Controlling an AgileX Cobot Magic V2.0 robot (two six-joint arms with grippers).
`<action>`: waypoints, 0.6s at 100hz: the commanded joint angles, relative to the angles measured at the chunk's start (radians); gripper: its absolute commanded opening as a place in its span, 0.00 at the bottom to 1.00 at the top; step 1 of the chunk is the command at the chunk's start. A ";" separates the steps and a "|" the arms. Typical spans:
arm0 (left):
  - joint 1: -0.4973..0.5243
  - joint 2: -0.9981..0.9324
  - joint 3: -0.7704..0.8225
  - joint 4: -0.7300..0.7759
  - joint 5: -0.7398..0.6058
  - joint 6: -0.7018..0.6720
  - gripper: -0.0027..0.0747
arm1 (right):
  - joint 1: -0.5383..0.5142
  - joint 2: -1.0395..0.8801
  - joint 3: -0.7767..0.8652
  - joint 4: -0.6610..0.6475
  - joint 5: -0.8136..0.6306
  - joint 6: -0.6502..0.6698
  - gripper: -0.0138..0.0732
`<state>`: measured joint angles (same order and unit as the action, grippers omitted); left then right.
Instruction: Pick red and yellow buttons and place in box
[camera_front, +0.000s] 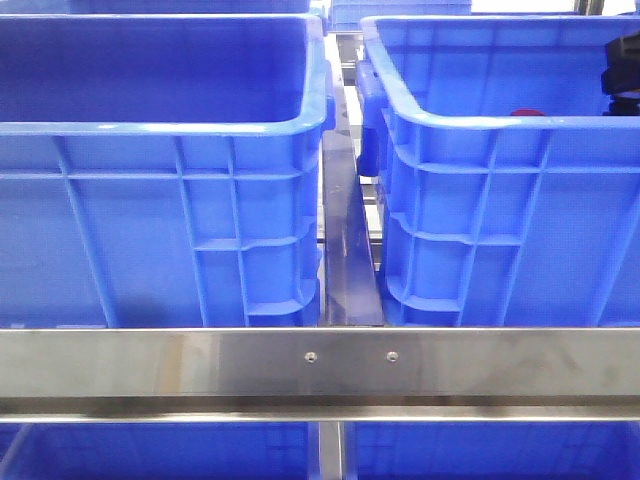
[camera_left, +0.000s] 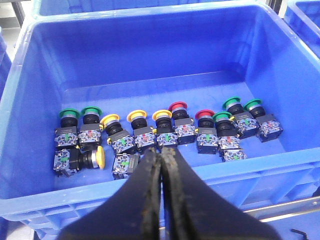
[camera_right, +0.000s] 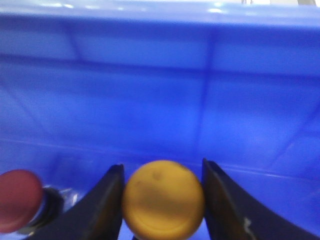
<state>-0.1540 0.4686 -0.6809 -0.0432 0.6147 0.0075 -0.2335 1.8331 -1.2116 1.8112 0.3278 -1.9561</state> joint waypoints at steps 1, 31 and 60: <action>0.003 0.003 -0.026 -0.002 -0.080 -0.008 0.01 | -0.005 -0.029 -0.058 0.108 0.037 -0.013 0.26; 0.003 0.003 -0.026 -0.002 -0.080 -0.008 0.01 | -0.005 0.046 -0.078 0.108 0.041 -0.013 0.26; 0.003 0.003 -0.026 -0.002 -0.080 -0.008 0.01 | -0.005 0.061 -0.078 0.108 0.086 -0.013 0.44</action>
<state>-0.1540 0.4686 -0.6809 -0.0432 0.6147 0.0075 -0.2335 1.9354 -1.2638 1.8133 0.3494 -1.9599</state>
